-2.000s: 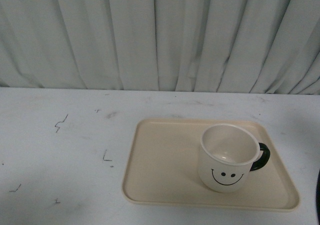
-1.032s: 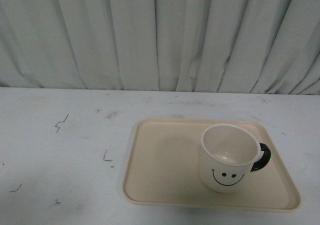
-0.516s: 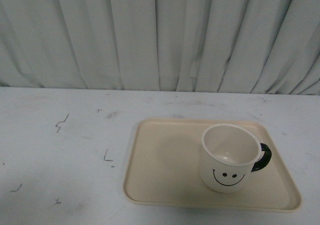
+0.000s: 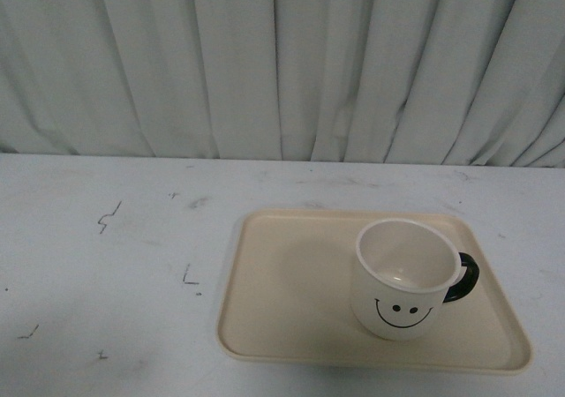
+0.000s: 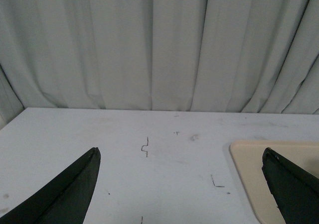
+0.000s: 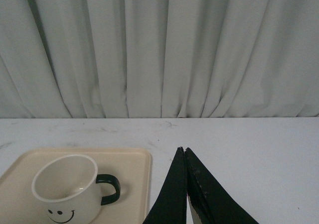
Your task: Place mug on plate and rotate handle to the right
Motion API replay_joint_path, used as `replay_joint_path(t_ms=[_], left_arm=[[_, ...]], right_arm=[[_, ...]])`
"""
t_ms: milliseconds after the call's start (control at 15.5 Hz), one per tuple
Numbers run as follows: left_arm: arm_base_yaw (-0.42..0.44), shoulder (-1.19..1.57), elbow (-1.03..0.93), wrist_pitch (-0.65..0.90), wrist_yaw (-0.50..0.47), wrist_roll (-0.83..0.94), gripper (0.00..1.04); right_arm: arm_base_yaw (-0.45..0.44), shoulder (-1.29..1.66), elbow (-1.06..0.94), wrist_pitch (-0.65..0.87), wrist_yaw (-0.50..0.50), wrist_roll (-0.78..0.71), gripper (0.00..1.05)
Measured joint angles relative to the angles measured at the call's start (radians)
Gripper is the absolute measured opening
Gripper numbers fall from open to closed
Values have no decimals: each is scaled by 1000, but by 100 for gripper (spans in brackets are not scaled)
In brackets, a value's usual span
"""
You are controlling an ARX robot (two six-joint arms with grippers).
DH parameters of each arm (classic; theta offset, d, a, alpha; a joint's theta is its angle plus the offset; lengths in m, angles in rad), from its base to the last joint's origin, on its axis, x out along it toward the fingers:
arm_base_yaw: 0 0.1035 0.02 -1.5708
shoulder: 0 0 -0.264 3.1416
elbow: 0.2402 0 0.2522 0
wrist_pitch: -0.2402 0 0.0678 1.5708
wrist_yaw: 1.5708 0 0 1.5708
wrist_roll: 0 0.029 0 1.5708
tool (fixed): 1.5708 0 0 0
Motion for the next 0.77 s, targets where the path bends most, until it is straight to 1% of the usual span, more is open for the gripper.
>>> replay_joint_path(t_ms=[452,516,581,645,710,774], left_arm=[[0,0,0,0,0,0,98],[0,0,0,0,0,0,98],[0,0,0,0,0,0,98],[0,0,0,-1,0,0,98],[0,0,0,0,0,0,98],[0,0,0,0,0,0,98]], right_arm=[[0,-128,0,-127,0,0,2],[0,-153,0,-165,0,0,2],[0,-257,0,-310,0,0,2],[0,-302,1,-292,-1,0,2],[0,-301,0,-314,0,0,2],[0,-302,0,-312,0,0,10]])
